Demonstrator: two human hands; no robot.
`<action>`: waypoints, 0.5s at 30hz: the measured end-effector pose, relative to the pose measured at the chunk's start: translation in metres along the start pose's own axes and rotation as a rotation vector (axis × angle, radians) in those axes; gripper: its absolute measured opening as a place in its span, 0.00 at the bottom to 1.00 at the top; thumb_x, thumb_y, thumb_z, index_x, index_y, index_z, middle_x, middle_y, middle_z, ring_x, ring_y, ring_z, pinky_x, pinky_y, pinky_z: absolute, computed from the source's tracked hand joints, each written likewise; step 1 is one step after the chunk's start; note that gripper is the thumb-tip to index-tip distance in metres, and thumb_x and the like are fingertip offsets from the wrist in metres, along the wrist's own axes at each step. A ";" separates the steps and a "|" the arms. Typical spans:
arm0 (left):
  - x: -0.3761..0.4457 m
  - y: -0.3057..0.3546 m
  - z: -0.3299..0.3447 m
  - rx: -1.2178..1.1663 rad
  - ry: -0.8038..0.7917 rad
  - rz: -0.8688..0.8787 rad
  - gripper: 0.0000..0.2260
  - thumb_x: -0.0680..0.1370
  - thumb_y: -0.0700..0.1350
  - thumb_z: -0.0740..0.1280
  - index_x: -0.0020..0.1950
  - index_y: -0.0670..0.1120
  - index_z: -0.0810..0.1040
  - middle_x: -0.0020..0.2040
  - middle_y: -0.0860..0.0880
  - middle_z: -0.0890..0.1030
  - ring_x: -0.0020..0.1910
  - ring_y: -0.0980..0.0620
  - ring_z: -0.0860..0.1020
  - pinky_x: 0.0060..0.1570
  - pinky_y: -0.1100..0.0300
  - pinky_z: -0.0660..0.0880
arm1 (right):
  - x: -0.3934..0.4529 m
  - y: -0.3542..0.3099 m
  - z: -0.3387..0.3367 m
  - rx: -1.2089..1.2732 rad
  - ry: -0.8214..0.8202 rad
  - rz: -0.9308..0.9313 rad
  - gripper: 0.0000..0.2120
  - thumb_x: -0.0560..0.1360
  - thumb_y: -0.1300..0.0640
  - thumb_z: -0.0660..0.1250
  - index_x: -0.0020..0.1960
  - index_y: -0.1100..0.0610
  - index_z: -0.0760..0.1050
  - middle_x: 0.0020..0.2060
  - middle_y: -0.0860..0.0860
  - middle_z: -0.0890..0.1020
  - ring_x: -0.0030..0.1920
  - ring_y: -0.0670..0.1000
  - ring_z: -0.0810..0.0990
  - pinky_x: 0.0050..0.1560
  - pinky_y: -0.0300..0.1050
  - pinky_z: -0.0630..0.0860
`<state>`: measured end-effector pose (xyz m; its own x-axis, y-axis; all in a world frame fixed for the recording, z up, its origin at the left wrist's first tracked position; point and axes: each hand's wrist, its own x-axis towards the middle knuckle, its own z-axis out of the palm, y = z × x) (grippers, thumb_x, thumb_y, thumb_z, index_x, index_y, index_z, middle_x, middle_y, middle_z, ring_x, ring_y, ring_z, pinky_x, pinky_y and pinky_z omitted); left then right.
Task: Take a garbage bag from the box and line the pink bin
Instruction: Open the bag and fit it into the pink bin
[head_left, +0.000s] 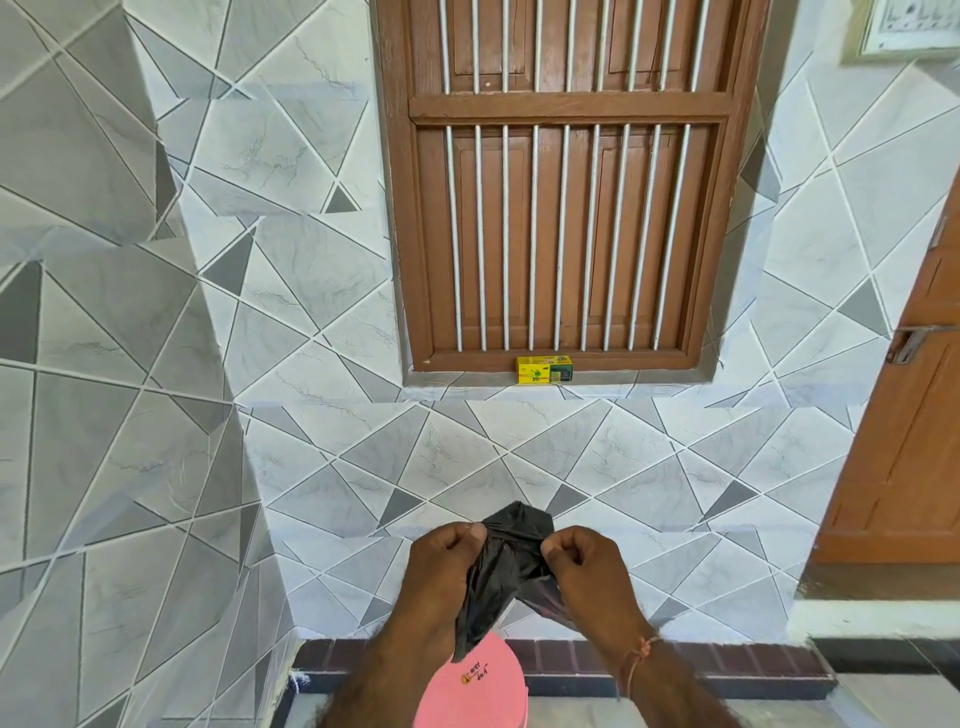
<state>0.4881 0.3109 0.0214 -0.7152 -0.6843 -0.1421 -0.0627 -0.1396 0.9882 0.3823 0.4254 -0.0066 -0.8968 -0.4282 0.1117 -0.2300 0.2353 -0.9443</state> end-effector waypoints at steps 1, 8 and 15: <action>0.001 0.000 -0.001 -0.014 -0.007 -0.007 0.11 0.80 0.42 0.64 0.44 0.37 0.81 0.44 0.36 0.85 0.39 0.43 0.81 0.44 0.50 0.78 | 0.000 0.000 0.000 -0.009 -0.003 0.000 0.07 0.75 0.60 0.67 0.39 0.57 0.78 0.34 0.51 0.81 0.36 0.50 0.78 0.40 0.43 0.76; 0.002 -0.002 -0.002 0.048 0.044 0.081 0.07 0.73 0.34 0.72 0.48 0.43 0.84 0.41 0.46 0.87 0.42 0.46 0.86 0.46 0.51 0.82 | -0.008 -0.011 0.006 -0.116 0.067 -0.062 0.06 0.74 0.49 0.69 0.46 0.51 0.78 0.41 0.45 0.80 0.44 0.46 0.77 0.43 0.37 0.72; -0.013 0.004 0.013 0.127 -0.003 0.186 0.07 0.72 0.33 0.71 0.40 0.44 0.84 0.33 0.49 0.86 0.32 0.51 0.84 0.33 0.61 0.81 | -0.019 -0.029 0.014 0.269 -0.143 0.069 0.07 0.70 0.54 0.75 0.42 0.57 0.83 0.37 0.57 0.86 0.34 0.52 0.82 0.32 0.43 0.77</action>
<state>0.4879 0.3283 0.0279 -0.7243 -0.6881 0.0430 -0.0166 0.0798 0.9967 0.4109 0.4140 0.0139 -0.8399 -0.5424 0.0178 -0.0452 0.0373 -0.9983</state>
